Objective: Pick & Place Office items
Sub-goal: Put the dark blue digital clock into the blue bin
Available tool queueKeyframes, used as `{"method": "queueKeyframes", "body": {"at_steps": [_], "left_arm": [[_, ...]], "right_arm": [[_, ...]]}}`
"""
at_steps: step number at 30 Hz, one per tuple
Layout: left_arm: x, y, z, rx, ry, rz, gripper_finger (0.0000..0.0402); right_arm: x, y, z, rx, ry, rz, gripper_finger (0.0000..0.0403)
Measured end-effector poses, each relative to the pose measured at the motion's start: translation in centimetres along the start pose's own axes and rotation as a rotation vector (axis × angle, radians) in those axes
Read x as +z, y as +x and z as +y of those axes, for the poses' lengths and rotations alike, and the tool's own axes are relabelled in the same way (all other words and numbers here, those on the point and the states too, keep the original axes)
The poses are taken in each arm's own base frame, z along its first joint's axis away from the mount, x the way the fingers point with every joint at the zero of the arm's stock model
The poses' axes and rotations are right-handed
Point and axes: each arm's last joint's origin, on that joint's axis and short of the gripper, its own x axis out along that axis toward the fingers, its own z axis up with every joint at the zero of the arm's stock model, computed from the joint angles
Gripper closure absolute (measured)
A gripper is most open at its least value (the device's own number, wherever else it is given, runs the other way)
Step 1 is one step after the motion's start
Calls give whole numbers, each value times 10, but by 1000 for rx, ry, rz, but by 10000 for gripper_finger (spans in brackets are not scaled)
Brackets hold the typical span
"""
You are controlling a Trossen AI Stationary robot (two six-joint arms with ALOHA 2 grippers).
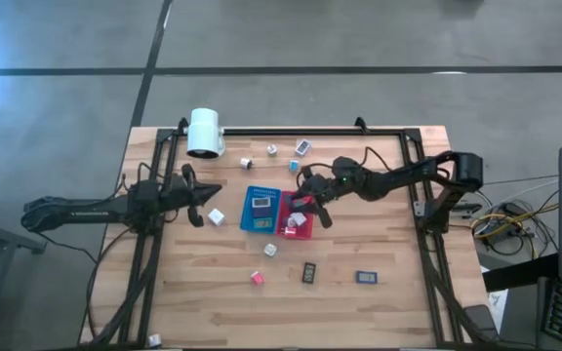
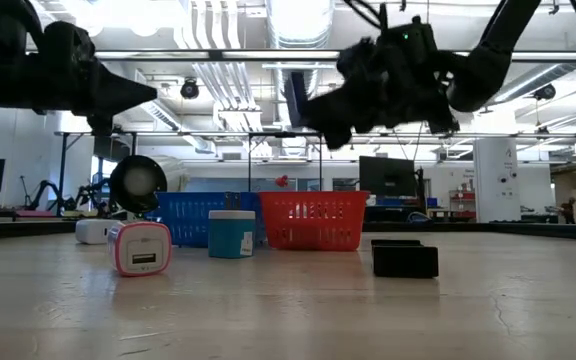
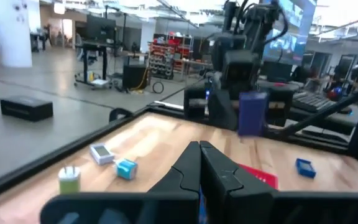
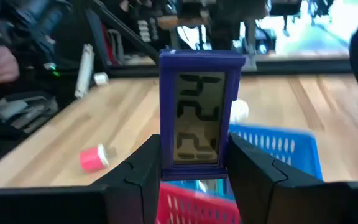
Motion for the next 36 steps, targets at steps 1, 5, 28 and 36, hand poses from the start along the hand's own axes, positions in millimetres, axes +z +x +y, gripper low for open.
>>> {"method": "queueKeyframes", "body": {"at_steps": [1,5,28,36], "left_arm": [[0,0,0,0,-19,4,399],[-1,1,1,28,-123,5,399],[-14,7,6,220,-290,79,399],[-16,8,6,214,-290,99,399]], "right_arm": [[5,0,1,15,-13,-15,265],[25,-6,6,38,-92,-69,265],[73,-20,9,-1,-316,-121,258],[71,-19,9,2,-297,-88,257]]}}
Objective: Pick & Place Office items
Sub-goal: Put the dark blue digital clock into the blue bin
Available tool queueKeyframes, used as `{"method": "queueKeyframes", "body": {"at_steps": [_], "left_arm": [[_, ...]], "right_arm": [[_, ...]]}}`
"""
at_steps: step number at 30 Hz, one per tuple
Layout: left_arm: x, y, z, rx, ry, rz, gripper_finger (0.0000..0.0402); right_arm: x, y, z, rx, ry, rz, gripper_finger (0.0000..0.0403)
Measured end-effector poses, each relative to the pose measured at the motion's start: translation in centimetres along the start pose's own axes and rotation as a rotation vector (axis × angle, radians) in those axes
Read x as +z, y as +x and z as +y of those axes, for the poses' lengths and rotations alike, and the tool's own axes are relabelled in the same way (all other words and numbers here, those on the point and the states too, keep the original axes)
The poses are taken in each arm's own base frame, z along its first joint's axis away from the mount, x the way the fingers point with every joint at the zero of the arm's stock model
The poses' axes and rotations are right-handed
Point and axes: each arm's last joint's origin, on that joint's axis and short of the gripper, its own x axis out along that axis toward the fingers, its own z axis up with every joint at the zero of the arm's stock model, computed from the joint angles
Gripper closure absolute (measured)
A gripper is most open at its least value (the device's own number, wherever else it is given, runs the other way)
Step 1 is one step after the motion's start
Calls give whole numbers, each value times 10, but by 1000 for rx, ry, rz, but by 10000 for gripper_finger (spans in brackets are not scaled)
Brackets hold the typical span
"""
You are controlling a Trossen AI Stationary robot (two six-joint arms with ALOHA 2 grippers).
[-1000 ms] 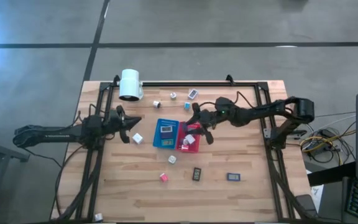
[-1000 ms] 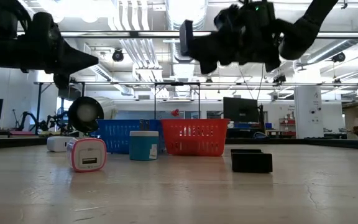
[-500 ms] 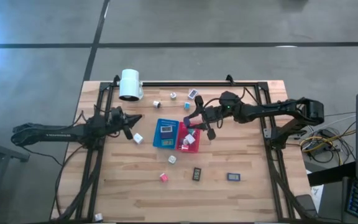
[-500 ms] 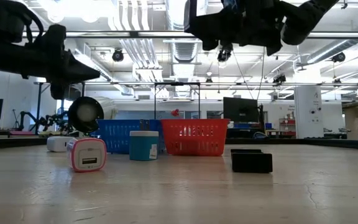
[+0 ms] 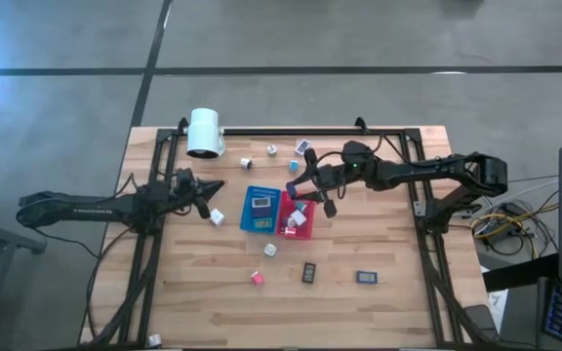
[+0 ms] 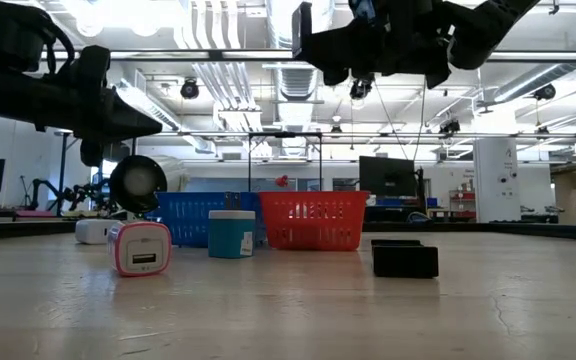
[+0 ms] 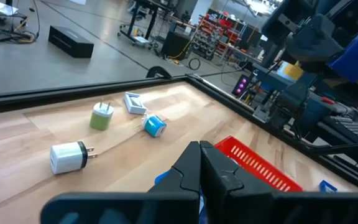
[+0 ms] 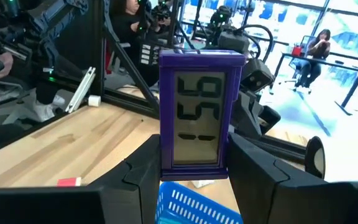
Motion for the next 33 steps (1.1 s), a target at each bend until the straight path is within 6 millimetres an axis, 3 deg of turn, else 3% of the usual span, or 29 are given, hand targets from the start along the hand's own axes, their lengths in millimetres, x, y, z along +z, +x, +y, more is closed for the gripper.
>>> {"method": "queueKeyframes", "body": {"at_steps": [7,13,24,33], "left_arm": [[-2,0,0,-17,31,30,399],[-5,0,-1,-87,146,80,399],[-3,0,-2,-90,302,52,399],[-1,0,-5,-169,384,29,399]], "right_arm": [[-8,1,7,25,51,29,257],[-12,7,26,68,107,47,258],[-19,20,67,-7,159,106,262],[-20,24,85,-14,153,123,261]]}}
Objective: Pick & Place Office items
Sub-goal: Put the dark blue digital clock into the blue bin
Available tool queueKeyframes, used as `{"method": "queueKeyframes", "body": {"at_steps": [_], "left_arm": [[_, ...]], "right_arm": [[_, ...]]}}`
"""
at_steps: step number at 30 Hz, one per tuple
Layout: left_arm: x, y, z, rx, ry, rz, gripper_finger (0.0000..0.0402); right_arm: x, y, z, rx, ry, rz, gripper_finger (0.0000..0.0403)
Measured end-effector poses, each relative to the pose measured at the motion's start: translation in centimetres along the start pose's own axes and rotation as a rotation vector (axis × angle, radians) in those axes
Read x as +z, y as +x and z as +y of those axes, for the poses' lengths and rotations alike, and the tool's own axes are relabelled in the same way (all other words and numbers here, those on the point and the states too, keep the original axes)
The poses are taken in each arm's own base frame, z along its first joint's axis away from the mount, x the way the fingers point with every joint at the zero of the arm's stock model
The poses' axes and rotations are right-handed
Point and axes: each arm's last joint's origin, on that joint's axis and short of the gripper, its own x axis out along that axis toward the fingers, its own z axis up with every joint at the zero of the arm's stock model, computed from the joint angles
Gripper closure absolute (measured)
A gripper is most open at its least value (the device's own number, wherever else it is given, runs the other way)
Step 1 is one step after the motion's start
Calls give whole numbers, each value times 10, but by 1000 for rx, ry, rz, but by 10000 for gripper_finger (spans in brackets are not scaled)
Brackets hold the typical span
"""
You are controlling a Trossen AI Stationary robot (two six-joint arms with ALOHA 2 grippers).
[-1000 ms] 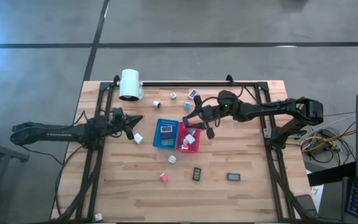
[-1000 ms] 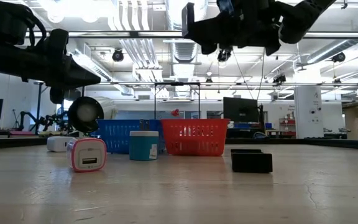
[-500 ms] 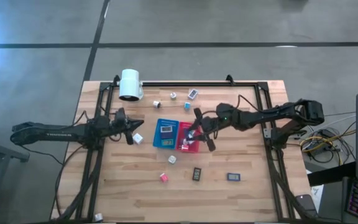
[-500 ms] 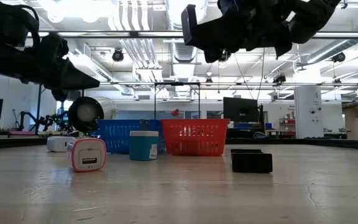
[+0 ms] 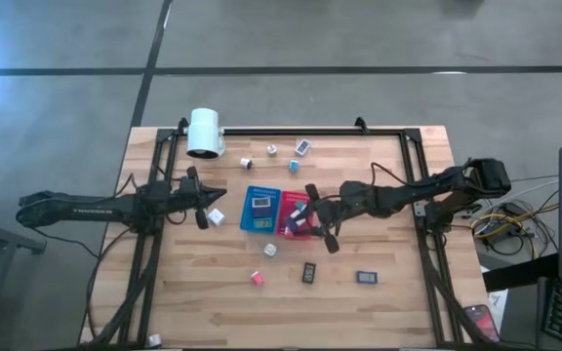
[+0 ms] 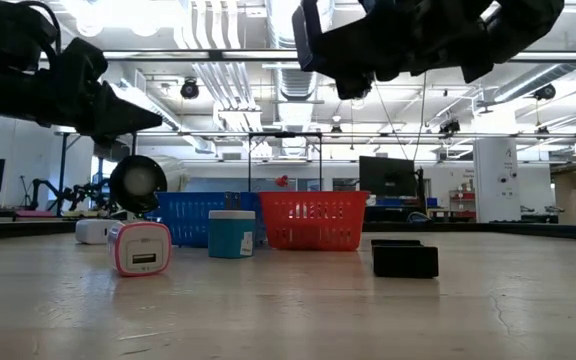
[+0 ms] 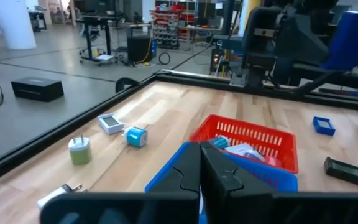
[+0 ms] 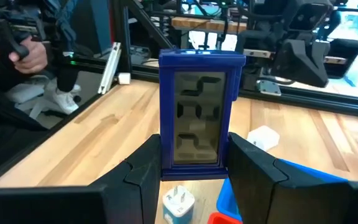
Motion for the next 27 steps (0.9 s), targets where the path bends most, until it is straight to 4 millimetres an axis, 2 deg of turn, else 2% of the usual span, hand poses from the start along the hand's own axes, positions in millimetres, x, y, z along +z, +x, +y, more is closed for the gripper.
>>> {"method": "queueKeyframes", "body": {"at_steps": [10,14,19,24,27], "left_arm": [[-2,0,-1,-56,-9,19,399],[-2,3,4,50,-104,17,399],[-11,8,8,122,-213,86,399],[-21,10,15,385,-379,101,399],[-25,11,17,462,-477,90,399]], "right_arm": [[0,0,-1,-8,-12,2,261],[5,-5,-6,-8,-44,-17,260],[22,-14,-14,35,-92,-74,260],[34,-28,-27,-21,-171,-92,260],[41,-37,-36,-65,-219,-100,260]]}}
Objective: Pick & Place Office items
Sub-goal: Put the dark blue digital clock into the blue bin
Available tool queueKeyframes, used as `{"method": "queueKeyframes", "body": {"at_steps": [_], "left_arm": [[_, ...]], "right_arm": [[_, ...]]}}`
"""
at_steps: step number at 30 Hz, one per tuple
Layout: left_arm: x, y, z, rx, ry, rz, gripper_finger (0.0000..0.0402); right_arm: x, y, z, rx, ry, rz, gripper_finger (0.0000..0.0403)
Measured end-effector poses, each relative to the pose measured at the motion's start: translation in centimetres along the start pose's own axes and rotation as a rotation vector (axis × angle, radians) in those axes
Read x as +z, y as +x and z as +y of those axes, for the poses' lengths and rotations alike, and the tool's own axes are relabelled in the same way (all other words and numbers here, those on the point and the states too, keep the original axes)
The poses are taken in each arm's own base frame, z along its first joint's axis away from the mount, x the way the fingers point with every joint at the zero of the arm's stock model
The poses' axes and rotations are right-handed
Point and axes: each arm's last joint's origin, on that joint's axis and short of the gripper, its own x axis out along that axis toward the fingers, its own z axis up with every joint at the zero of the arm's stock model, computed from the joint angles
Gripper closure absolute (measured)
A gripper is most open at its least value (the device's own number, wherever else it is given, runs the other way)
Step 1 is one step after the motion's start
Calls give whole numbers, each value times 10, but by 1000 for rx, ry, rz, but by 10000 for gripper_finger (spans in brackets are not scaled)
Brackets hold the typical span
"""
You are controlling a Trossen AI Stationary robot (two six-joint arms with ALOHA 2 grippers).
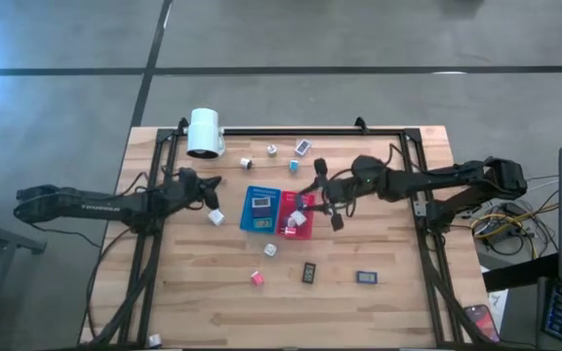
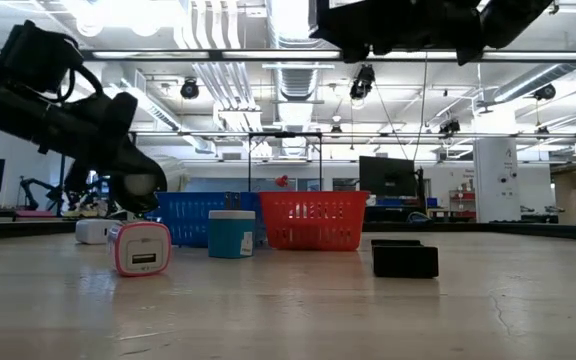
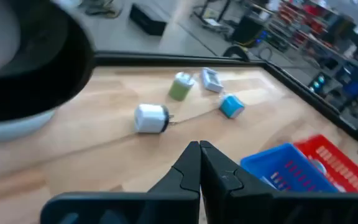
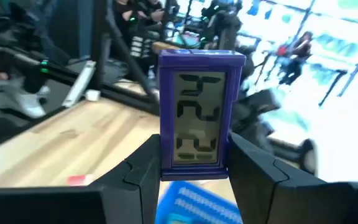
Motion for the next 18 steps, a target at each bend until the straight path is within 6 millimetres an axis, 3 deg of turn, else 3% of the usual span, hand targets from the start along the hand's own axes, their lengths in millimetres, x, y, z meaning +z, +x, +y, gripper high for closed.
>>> {"method": "queueKeyframes", "body": {"at_steps": [10,18], "left_arm": [[-1,0,-1,-18,-73,17,399],[1,0,-5,-108,-65,43,399]], "right_arm": [[9,-28,-32,-20,-95,-41,259],[8,-18,-45,-26,-108,-25,259]]}}
